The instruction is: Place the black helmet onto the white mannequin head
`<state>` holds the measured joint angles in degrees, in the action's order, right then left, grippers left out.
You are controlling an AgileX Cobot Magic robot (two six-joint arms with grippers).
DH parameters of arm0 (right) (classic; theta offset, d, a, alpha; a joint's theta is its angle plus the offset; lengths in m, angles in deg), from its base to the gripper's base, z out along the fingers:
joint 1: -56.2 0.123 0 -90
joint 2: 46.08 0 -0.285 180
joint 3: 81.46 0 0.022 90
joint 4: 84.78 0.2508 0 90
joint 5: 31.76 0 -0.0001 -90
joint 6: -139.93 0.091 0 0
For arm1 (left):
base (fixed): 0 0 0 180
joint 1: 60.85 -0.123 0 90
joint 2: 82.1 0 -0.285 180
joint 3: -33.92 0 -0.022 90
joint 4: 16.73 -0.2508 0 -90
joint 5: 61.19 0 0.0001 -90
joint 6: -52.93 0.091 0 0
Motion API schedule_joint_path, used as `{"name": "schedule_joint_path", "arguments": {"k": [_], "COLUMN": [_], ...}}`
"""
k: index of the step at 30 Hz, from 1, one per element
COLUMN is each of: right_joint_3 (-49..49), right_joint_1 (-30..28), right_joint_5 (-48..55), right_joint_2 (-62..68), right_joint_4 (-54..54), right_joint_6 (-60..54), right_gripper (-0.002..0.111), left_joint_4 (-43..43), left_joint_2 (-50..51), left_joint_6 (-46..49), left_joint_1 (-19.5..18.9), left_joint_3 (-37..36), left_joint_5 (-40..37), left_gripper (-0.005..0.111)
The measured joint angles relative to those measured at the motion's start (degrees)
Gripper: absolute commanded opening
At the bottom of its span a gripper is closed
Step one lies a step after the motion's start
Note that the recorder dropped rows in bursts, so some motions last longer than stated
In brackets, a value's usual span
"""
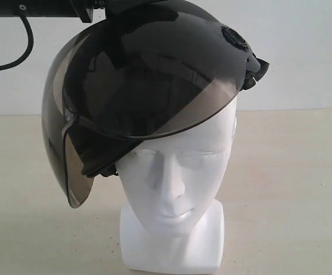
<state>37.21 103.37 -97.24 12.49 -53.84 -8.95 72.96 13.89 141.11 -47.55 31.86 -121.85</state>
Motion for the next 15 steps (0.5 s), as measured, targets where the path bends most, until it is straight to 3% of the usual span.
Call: {"name": "schedule_joint_path", "arguments": {"k": [4,12,15], "right_joint_3": [-0.4,4.04,6.8], "right_joint_1": [-0.16,-0.26,-0.26], "right_joint_5": [9.66,44.69,50.94], "right_joint_2": [-8.58,-14.36,-14.36], "right_joint_4": [0.15,-7.77,-9.26], "right_joint_6": [-2.23,-2.42,-5.3], "right_gripper": [0.029,0.029,0.029], "left_joint_4": [-0.86,-0.86,-0.86], "left_joint_2": [-0.12,-0.12,-0.12], "left_joint_6": [-0.06,-2.09,-2.22], "left_joint_1": [2.8,3.04,3.15], "left_joint_3": [0.0,0.1,0.1], "left_joint_5": [2.74,2.74,2.74], "left_gripper": [0.004,0.004,0.004]}}
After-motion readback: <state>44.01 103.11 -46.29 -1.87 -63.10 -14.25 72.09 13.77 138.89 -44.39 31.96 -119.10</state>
